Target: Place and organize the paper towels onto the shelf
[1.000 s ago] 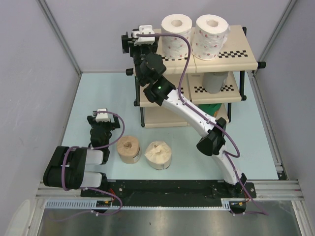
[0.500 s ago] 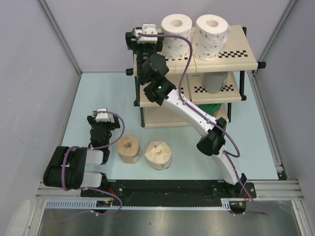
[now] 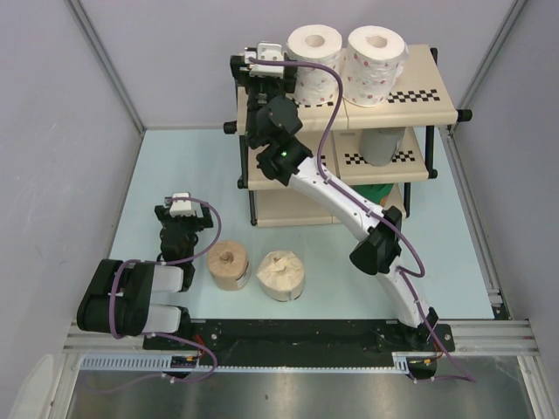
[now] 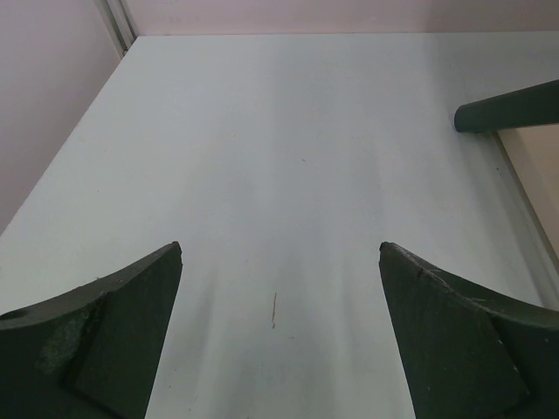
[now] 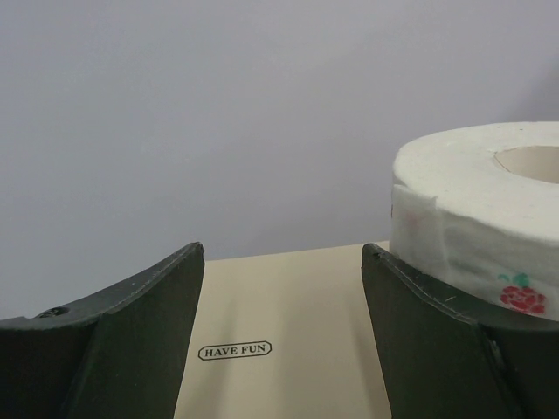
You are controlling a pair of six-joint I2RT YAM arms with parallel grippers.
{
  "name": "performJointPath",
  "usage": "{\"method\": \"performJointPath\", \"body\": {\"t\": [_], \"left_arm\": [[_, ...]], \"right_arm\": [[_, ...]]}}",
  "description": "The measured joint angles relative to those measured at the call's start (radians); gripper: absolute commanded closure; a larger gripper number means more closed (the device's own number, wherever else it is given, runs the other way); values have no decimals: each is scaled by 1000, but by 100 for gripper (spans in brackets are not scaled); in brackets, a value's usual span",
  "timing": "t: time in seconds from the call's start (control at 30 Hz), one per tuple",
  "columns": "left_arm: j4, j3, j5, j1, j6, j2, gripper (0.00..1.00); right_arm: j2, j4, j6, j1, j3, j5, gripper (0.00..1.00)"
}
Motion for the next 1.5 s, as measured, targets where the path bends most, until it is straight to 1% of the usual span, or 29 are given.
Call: {"method": "performJointPath", "body": {"t": [0.6, 0.87, 1.13, 1.33, 1.5], "left_arm": [[0, 0, 0, 0, 0, 0, 0], [0, 0, 0, 0, 0, 0, 0], [0, 0, 0, 0, 0, 0, 0], [0, 0, 0, 0, 0, 0, 0], [0, 0, 0, 0, 0, 0, 0]], "right_arm": [[0, 115, -87, 1, -34, 56, 23], [0, 139, -97, 0, -37, 69, 23], [-2, 166, -105, -7, -72, 78, 21], [-26, 166, -100, 0, -154, 11, 18], [-39, 141, -80, 27, -161, -69, 17]]}}
